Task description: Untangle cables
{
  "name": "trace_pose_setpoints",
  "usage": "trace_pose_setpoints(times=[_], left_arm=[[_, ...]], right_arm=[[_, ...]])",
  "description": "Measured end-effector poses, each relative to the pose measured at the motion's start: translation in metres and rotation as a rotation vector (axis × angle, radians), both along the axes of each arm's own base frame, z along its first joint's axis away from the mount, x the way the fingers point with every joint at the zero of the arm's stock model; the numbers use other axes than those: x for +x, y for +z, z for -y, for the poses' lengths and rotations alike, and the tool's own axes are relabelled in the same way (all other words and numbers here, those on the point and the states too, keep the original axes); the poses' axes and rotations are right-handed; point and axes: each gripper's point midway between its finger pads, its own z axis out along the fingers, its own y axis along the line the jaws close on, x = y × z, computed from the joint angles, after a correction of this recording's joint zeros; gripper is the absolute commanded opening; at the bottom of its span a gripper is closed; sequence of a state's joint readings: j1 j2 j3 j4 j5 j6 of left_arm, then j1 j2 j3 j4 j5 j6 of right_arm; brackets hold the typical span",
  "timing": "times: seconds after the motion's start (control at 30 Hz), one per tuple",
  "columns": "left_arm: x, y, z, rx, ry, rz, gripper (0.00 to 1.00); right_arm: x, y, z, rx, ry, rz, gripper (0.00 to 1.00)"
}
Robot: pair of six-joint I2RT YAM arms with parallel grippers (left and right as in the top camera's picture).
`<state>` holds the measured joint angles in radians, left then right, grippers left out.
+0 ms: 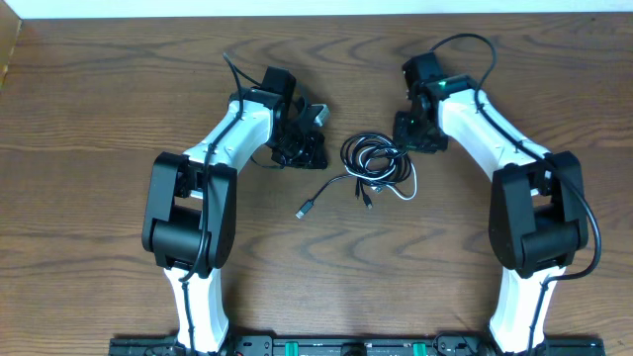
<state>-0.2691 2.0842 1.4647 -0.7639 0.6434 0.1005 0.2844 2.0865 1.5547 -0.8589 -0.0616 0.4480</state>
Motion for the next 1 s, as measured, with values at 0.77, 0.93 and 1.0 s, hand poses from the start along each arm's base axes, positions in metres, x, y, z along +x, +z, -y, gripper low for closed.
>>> trace_pose_setpoints(times=[0.77,0.93,1.0], left_arm=[[0.001,0.0,0.0,-0.001,0.0,0.003,0.08],[0.001,0.0,0.0,-0.001,0.0,0.003,0.08],[0.001,0.0,0.0,-0.001,0.0,0.004,0.08]], right_arm=[[0.017,0.006,-0.004,0.061,0.265,0.089,0.27],[0.014,0.02,-0.007,0.058,0.317,0.073,0.28],[0.026,0.033,-0.011,0.061,0.33,0.119,0.3]])
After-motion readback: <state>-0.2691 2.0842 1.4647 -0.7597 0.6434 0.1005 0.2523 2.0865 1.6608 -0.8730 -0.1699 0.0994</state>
